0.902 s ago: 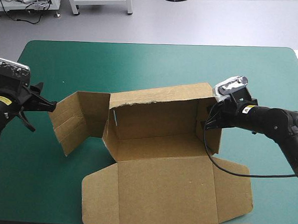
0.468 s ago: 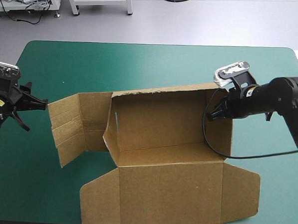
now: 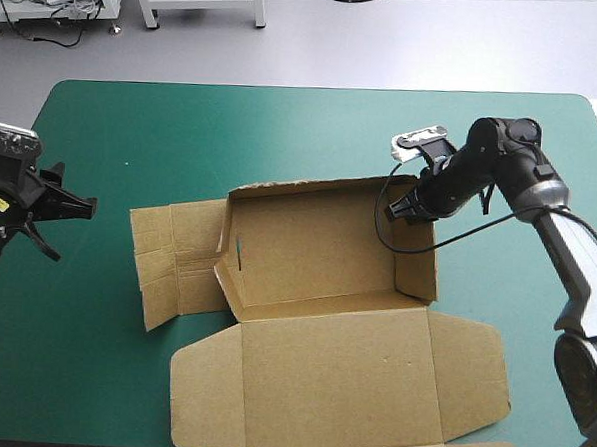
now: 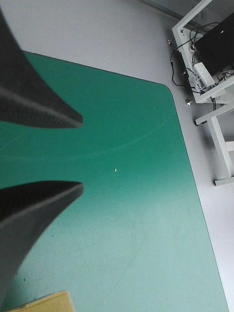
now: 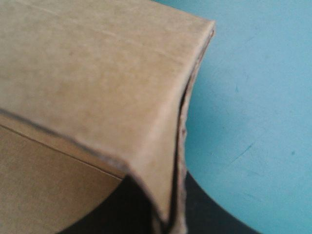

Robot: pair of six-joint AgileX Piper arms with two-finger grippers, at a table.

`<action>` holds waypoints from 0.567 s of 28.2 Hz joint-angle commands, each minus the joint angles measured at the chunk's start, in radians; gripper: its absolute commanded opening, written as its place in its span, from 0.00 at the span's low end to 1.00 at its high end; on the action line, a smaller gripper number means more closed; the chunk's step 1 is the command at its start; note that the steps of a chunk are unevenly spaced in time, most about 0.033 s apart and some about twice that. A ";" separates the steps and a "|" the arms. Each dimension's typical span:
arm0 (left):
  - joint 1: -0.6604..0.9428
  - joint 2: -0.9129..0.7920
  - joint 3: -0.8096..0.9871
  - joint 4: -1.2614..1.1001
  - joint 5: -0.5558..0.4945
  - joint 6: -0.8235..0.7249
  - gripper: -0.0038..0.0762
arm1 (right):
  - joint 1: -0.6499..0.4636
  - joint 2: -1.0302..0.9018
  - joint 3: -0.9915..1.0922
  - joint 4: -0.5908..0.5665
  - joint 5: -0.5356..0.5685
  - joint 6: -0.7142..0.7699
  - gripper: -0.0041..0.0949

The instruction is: Fold the box

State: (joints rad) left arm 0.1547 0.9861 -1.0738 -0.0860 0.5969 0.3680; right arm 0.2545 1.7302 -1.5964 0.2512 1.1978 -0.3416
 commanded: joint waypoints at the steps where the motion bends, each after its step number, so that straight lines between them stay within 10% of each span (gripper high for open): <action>1: 0.001 -0.015 -0.026 -0.034 -0.068 -0.010 0.38 | 0.001 0.006 -0.082 0.005 0.052 -0.068 0.02; 9: -0.001 -0.015 -0.026 -0.037 -0.068 -0.010 0.38 | 0.001 0.118 -0.160 0.012 0.052 -0.069 0.04; 16: -0.030 -0.015 -0.026 -0.042 -0.068 0.006 0.38 | 0.001 0.130 -0.179 0.033 0.052 -0.046 0.50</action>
State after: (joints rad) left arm 0.1332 0.9861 -1.0738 -0.1111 0.5969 0.3692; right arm 0.2554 1.9077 -1.7359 0.2767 1.2167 -0.3842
